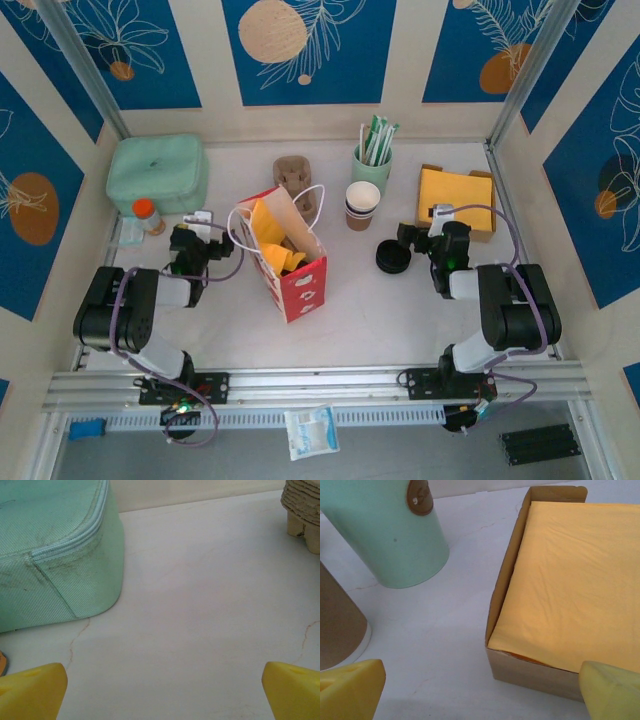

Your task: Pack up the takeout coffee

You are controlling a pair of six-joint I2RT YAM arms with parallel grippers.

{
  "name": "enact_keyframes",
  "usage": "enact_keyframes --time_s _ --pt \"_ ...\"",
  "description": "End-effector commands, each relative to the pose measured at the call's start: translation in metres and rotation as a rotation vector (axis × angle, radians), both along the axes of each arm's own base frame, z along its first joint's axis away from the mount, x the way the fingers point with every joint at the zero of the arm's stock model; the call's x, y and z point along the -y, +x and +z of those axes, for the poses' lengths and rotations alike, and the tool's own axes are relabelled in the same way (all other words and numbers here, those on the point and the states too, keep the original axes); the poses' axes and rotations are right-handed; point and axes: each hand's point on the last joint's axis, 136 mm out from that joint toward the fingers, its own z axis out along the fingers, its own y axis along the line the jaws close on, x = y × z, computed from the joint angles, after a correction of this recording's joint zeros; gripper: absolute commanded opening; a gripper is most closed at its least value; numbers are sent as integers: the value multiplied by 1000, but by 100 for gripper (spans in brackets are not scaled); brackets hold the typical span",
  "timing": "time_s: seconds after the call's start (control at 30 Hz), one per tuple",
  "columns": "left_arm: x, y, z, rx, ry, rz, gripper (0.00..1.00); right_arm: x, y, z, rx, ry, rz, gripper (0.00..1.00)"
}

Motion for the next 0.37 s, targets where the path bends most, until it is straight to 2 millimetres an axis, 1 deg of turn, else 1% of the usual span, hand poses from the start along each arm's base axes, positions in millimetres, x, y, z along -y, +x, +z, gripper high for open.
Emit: enact_keyframes --time_s 0.0,0.33 --pt "2 2 4 17 -19 -14 99 -1 6 12 41 -21 9 99" --pt "2 2 4 16 -19 -14 99 -3 5 11 41 -24 18 99"
